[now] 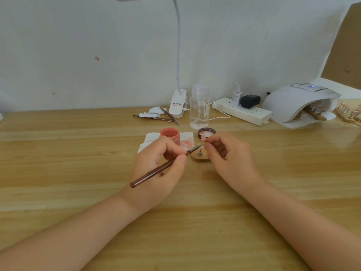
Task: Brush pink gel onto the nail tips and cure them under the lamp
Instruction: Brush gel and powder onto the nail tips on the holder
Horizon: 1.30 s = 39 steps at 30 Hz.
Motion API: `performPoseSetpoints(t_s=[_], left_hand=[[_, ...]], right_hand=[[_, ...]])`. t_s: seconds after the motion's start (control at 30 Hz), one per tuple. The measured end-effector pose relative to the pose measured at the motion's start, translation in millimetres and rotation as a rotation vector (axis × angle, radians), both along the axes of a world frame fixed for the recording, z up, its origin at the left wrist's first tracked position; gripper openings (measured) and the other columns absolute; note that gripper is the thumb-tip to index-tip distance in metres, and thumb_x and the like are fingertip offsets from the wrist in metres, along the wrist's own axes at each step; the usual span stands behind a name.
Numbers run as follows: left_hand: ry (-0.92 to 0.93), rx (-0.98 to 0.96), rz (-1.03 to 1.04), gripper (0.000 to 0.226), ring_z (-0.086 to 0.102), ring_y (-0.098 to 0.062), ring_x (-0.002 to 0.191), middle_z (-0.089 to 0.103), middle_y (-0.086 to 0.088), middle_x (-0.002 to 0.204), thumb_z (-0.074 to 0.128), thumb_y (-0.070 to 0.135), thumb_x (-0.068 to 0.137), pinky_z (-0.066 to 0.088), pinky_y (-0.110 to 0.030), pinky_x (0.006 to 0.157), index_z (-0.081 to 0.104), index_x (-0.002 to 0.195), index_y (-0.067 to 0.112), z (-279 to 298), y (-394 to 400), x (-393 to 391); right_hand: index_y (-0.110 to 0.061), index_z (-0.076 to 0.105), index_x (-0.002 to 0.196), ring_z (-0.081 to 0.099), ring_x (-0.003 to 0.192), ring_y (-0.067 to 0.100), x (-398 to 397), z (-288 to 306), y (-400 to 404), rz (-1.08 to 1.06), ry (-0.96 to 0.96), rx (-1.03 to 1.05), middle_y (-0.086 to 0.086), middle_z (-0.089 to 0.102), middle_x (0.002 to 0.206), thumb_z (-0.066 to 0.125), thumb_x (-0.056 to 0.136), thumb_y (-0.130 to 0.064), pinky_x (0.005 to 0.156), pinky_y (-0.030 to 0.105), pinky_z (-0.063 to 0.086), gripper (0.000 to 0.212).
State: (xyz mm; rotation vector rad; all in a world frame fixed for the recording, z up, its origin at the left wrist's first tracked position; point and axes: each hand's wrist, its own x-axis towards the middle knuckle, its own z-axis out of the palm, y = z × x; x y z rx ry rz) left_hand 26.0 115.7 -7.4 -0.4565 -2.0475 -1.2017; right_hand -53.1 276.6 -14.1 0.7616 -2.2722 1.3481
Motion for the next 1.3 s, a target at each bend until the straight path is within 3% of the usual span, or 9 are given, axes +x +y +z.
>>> performPoseSetpoints(t_s=[0.13, 0.33, 0.43, 0.6, 0.87, 0.97, 1.13, 1.2, 1.3], left_hand=[[0.028, 0.023, 0.021, 0.008, 0.057, -0.002, 0.076, 0.061, 0.003, 0.086, 0.055, 0.023, 0.083, 0.042, -0.008, 0.072, 0.057, 0.085, 0.03, 1.8, 1.0, -0.9], [-0.037, -0.048, 0.077, 0.014, 0.06, 0.003, 0.102, 0.067, 0.016, 0.098, 0.063, 0.019, 0.084, 0.043, -0.011, 0.086, 0.062, 0.094, 0.029, -0.9, -0.5, -4.0], [-0.006, -0.11, 0.057, 0.009, 0.058, 0.007, 0.091, 0.062, 0.018, 0.09, 0.058, 0.025, 0.084, 0.042, -0.009, 0.082, 0.063, 0.092, 0.023, -0.6, -1.6, -3.6], [0.039, -0.095, 0.024, 0.006, 0.055, -0.001, 0.076, 0.059, 0.01, 0.079, 0.055, 0.021, 0.081, 0.04, -0.008, 0.073, 0.06, 0.083, 0.021, 0.3, -1.7, -0.4], [-0.036, 0.001, 0.065, 0.021, 0.062, 0.005, 0.095, 0.064, 0.032, 0.1, 0.063, 0.017, 0.084, 0.041, -0.005, 0.081, 0.059, 0.091, 0.037, 1.1, 0.9, -3.6], [-0.05, 0.0, 0.052, 0.019, 0.06, 0.008, 0.094, 0.065, 0.031, 0.095, 0.063, 0.018, 0.084, 0.041, -0.004, 0.08, 0.059, 0.089, 0.035, -0.3, -1.5, -3.7], [0.015, -0.009, -0.003, 0.005, 0.056, -0.004, 0.071, 0.06, 0.003, 0.076, 0.054, 0.024, 0.083, 0.041, -0.009, 0.068, 0.056, 0.079, 0.026, 0.6, -4.4, -0.4], [0.01, 0.009, 0.007, 0.005, 0.058, -0.006, 0.072, 0.061, 0.003, 0.076, 0.054, 0.025, 0.084, 0.042, -0.011, 0.069, 0.057, 0.08, 0.025, 0.5, -5.4, -0.6], [-0.064, 0.086, 0.031, 0.004, 0.061, -0.003, 0.092, 0.067, 0.015, 0.086, 0.056, 0.035, 0.083, 0.044, -0.012, 0.078, 0.06, 0.084, 0.036, 1.0, -4.2, -1.8]], right_hand=[[-0.025, 0.065, 0.087, 0.06, 0.067, 0.007, -0.9, -0.8, -0.4, -0.003, 0.016, -0.008, -0.017, 0.061, 0.071, 0.066, 0.086, -0.014, 0.08, 0.046, 0.05, 0.011], [-0.019, 0.068, 0.089, 0.061, 0.065, 0.012, -2.7, -2.4, -0.4, -0.015, 0.053, 0.005, -0.013, 0.063, 0.073, 0.066, 0.085, -0.013, 0.077, 0.048, 0.051, 0.007], [-0.02, 0.067, 0.089, 0.061, 0.066, 0.011, -3.2, -2.1, 0.0, -0.014, 0.049, 0.015, -0.014, 0.063, 0.073, 0.066, 0.086, -0.013, 0.077, 0.045, 0.051, 0.007], [-0.019, 0.067, 0.089, 0.059, 0.07, 0.006, -3.1, -1.0, 0.1, -0.016, 0.057, 0.019, -0.017, 0.06, 0.072, 0.066, 0.086, -0.011, 0.067, 0.025, 0.05, 0.009], [-0.015, 0.068, 0.089, 0.061, 0.067, 0.011, 0.5, 1.3, -0.1, -0.012, 0.031, 0.015, -0.011, 0.064, 0.073, 0.065, 0.086, -0.011, 0.077, 0.042, 0.051, 0.006], [-0.015, 0.068, 0.089, 0.061, 0.069, 0.014, 2.2, 2.4, 0.2, -0.002, 0.008, 0.021, -0.01, 0.064, 0.074, 0.065, 0.087, -0.012, 0.082, 0.047, 0.049, 0.005], [-0.017, 0.067, 0.091, 0.061, 0.069, 0.011, 2.9, 3.7, 1.2, 0.001, -0.01, 0.029, -0.013, 0.063, 0.074, 0.064, 0.088, -0.014, 0.085, 0.047, 0.048, 0.005], [-0.019, 0.067, 0.091, 0.061, 0.07, 0.01, 2.7, 3.3, 0.7, 0.0, -0.015, 0.032, -0.015, 0.062, 0.074, 0.064, 0.088, -0.015, 0.085, 0.047, 0.048, 0.006], [-0.02, 0.067, 0.091, 0.061, 0.071, 0.01, 2.3, 2.4, 0.0, -0.005, -0.019, 0.03, -0.015, 0.062, 0.075, 0.065, 0.087, -0.014, 0.086, 0.048, 0.048, 0.007]])
